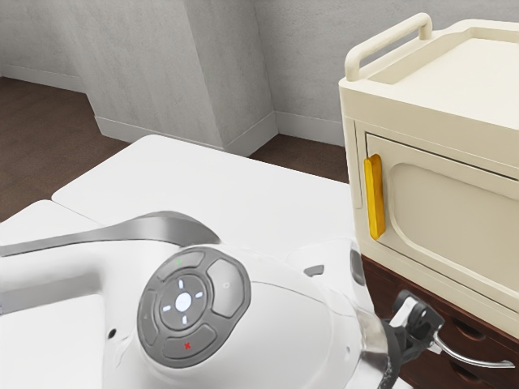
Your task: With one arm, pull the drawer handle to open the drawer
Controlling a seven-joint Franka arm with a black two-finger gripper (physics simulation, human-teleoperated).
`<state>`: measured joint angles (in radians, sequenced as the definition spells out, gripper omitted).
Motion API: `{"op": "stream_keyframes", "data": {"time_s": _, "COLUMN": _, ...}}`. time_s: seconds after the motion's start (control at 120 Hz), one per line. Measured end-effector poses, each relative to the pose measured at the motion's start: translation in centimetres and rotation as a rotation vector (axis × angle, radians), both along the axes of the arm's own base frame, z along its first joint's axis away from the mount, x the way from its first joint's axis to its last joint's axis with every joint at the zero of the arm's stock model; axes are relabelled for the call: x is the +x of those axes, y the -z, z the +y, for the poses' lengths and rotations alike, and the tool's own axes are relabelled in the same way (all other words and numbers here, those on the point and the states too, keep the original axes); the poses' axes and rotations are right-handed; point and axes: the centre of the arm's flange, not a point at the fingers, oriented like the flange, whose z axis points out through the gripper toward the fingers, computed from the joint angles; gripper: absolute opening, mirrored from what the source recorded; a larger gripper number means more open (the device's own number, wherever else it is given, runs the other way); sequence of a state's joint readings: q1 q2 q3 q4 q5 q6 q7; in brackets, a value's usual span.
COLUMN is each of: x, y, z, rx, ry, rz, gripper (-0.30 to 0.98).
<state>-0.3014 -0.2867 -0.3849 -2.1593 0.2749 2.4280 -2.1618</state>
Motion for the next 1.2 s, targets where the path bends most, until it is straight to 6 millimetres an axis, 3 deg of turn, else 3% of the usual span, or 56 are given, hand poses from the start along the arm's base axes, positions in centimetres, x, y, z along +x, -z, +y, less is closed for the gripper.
{"op": "stream_keyframes", "data": {"time_s": 0.242, "x": -0.5, "y": 0.2, "z": -0.7, "rx": -0.072, "ry": -0.087, "rz": 0.001, "gripper": 0.42}}
{"op": "stream_keyframes", "data": {"time_s": 0.875, "x": 3.4, "y": 3.2, "z": -1.1, "rx": -0.079, "ry": -0.174, "rz": -0.036, "gripper": 0.38}}
{"op": "stream_keyframes", "data": {"time_s": 1.2, "x": 4.7, "y": 3.4, "z": -1.6, "rx": -0.102, "ry": -0.181, "rz": -0.056, "gripper": 0.37}}
